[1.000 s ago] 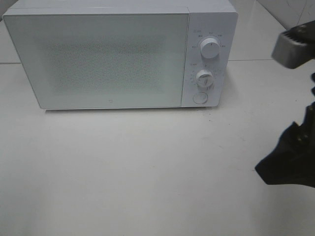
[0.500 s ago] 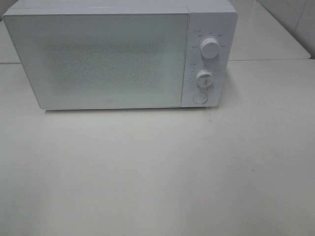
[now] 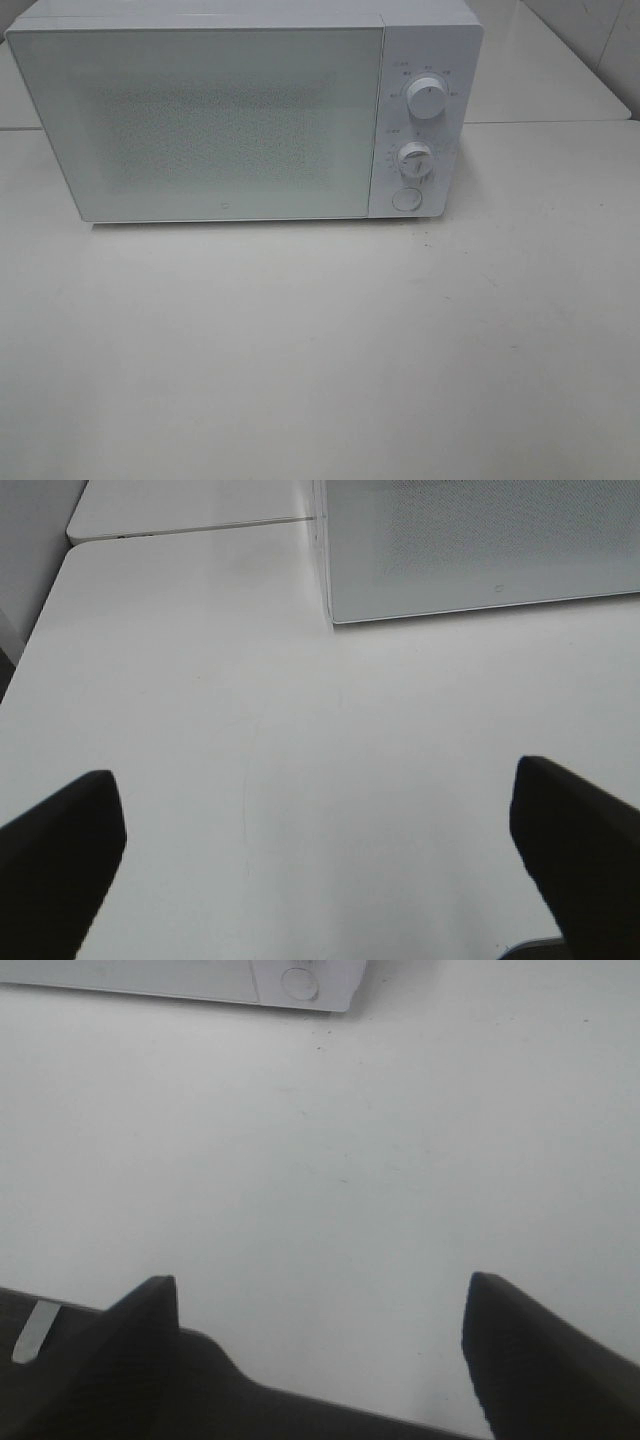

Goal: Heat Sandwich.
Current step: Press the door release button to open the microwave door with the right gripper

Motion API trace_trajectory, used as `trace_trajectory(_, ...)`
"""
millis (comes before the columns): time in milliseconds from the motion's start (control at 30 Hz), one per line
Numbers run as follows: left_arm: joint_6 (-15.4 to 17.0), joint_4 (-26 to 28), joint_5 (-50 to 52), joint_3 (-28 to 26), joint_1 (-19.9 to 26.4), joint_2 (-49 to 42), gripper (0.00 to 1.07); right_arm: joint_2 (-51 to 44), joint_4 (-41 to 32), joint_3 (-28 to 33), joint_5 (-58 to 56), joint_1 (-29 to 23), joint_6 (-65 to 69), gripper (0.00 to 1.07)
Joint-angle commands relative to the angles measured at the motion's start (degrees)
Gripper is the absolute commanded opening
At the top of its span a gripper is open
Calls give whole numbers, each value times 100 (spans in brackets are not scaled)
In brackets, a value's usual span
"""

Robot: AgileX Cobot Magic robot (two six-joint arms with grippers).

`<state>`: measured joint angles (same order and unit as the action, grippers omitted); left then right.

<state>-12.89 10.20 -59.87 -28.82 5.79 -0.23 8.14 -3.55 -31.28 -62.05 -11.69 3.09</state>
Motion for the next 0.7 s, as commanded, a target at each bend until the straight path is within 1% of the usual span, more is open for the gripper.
trace_trajectory(33, 23, 29, 57, 6, 29, -149, 101, -281, 120, 149, 97, 321, 0, 76)
trace_trajectory(67, 23, 29, 57, 6, 29, -149, 101, -430, 149, 229, 258, 481, -11, 76)
trace_trajectory(133, 23, 29, 57, 6, 29, -149, 101, -504, 155, 246, 275, 573, -11, 76)
trace_trajectory(200, 23, 29, 57, 6, 29, -149, 101, -705, 160, 241, 275, 814, -11, 76)
trace_trajectory(333, 23, 29, 57, 6, 29, -149, 101, -1003, 160, 241, 275, 968, -29, 76)
trace_trajectory(700, 23, 29, 57, 6, 29, -126, 101, -985, 155, 241, 275, 968, -46, 76)
